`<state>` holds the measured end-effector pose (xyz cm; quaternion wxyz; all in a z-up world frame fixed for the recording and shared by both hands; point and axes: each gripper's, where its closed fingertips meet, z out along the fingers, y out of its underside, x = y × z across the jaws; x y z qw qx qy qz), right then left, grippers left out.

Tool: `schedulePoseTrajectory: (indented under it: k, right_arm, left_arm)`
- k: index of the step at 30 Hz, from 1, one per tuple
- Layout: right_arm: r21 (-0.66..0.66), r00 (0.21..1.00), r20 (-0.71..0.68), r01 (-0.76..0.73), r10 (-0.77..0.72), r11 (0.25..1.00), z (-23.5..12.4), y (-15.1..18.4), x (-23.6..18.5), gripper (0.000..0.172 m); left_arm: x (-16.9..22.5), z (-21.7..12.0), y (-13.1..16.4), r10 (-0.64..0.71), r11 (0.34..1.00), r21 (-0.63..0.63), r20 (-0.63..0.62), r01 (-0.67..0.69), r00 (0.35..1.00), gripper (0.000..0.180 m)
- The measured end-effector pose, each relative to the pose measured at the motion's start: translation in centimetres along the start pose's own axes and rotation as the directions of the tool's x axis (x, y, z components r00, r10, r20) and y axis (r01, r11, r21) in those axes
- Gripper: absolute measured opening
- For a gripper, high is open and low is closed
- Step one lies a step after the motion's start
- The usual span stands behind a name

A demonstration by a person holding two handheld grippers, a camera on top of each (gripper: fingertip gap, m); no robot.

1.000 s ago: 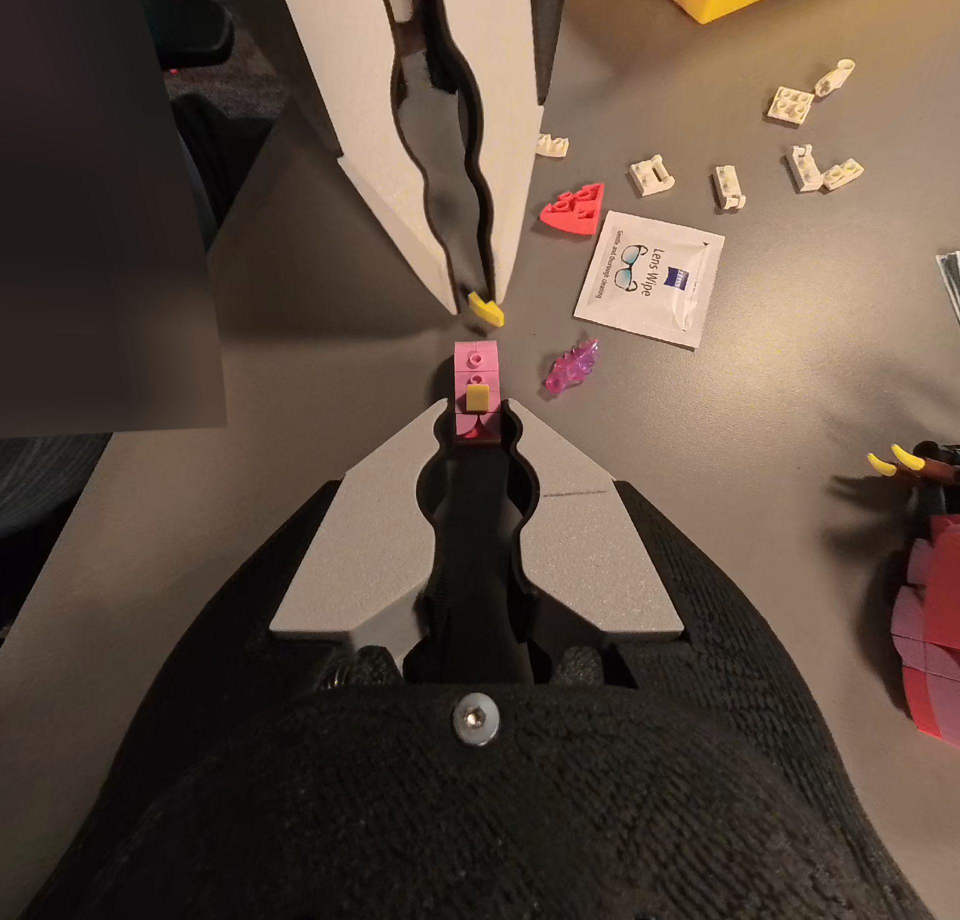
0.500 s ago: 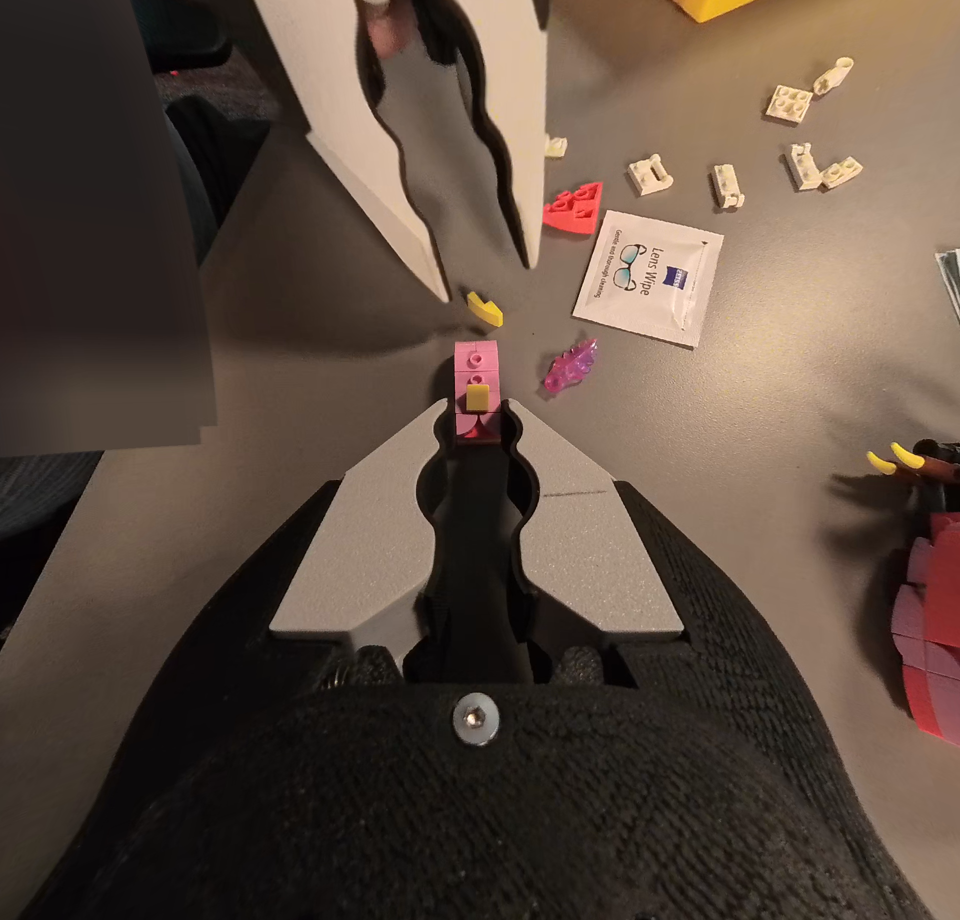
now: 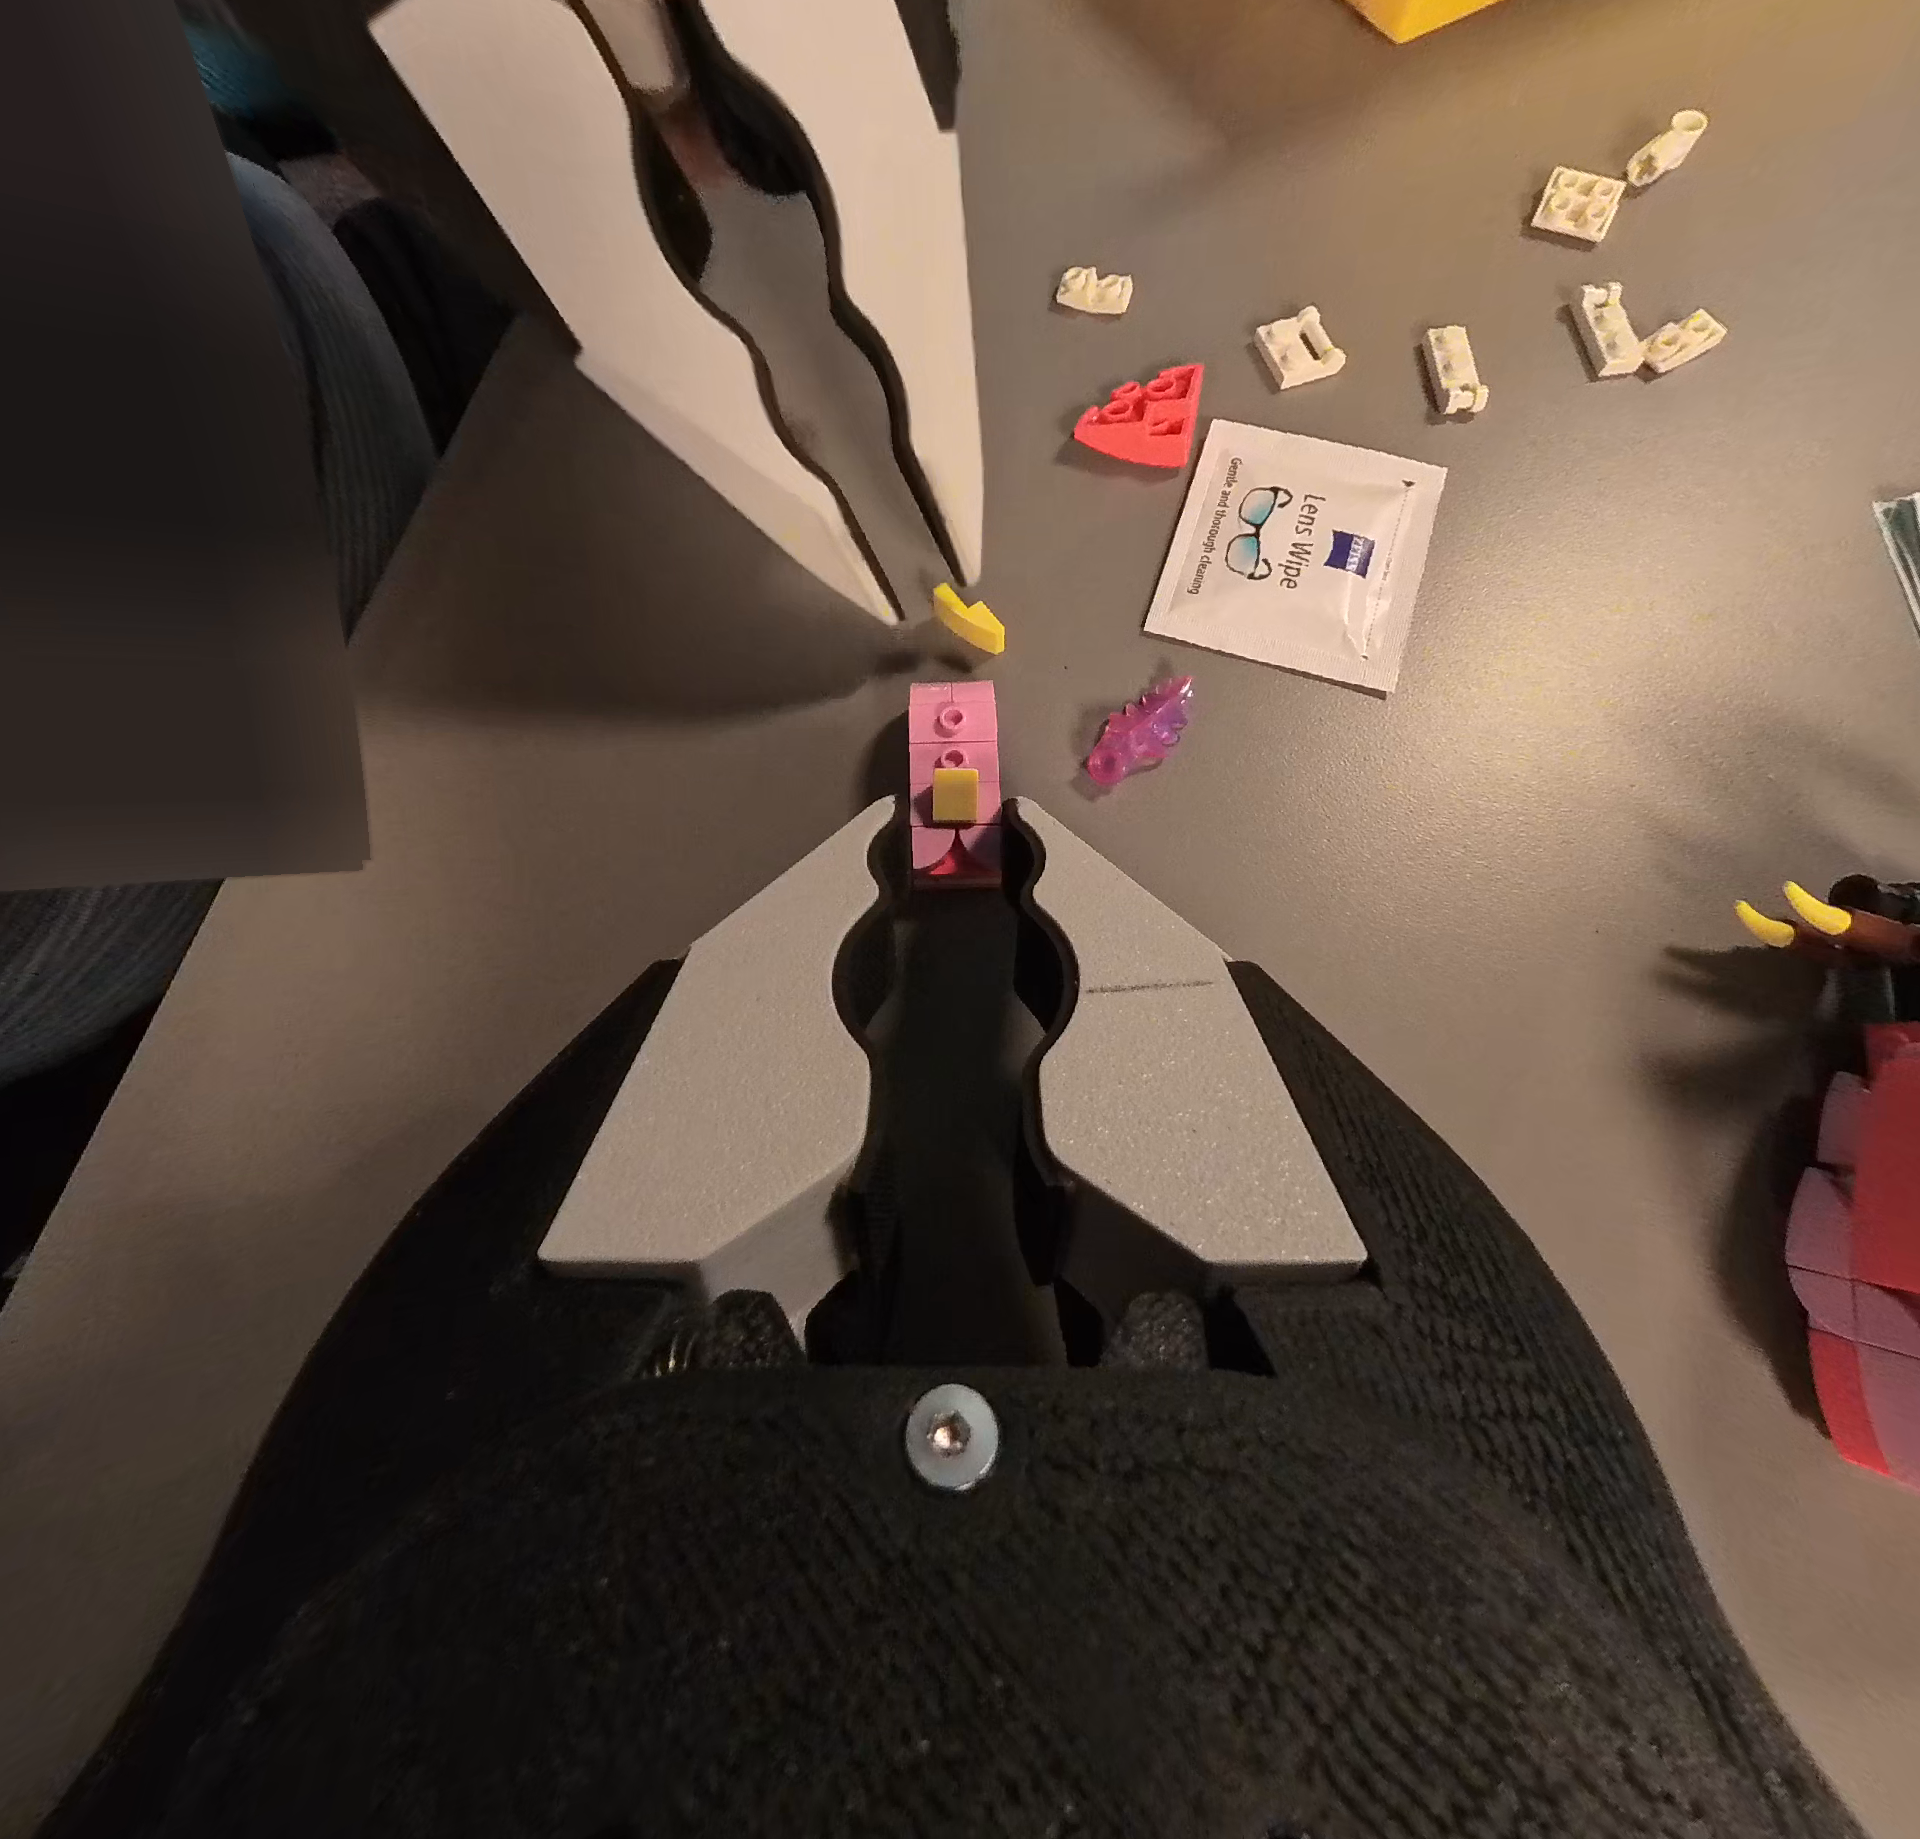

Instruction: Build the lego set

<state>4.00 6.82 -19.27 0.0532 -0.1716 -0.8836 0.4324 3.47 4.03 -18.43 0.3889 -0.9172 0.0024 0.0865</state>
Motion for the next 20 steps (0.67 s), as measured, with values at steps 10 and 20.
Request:
schedulePoseTrajectory:
  k: [10,20]
  right_arm:
    - [0.003,1.0,0.013,-0.012,0.012,1.0,0.0,0.0,-0.3,0.02]
    - [0.125,0.996,-0.069,0.056,-0.047,0.991,-1.2,-1.8,0.6,0.029]
  left_arm:
    - [-0.4,0.5,0.7,-0.024,0.999,-0.034,0.009,0.024,1.0,0.007]
    - [-1.0,-0.7,-0.9,-0.248,0.963,0.078,-0.131,0.259,0.96,0.002]
